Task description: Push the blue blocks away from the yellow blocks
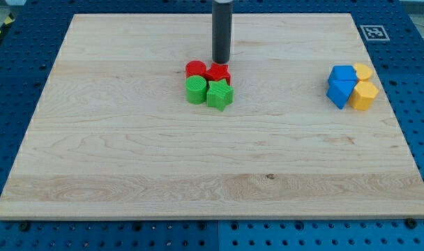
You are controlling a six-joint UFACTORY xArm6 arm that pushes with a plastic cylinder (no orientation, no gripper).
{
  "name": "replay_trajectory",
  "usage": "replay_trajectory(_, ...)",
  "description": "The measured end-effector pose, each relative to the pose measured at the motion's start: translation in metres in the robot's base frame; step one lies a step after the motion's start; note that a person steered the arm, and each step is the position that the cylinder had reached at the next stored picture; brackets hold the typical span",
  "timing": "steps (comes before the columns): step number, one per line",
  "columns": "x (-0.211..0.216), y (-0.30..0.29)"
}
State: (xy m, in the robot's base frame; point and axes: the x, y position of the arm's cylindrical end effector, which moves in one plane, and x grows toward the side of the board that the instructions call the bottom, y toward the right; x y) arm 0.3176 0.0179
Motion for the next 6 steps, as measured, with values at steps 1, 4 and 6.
replay_trajectory(1,-0.004,0.045)
replay_trajectory(4,0.014,0.209)
replay_trajectory(6,0.044,0.21)
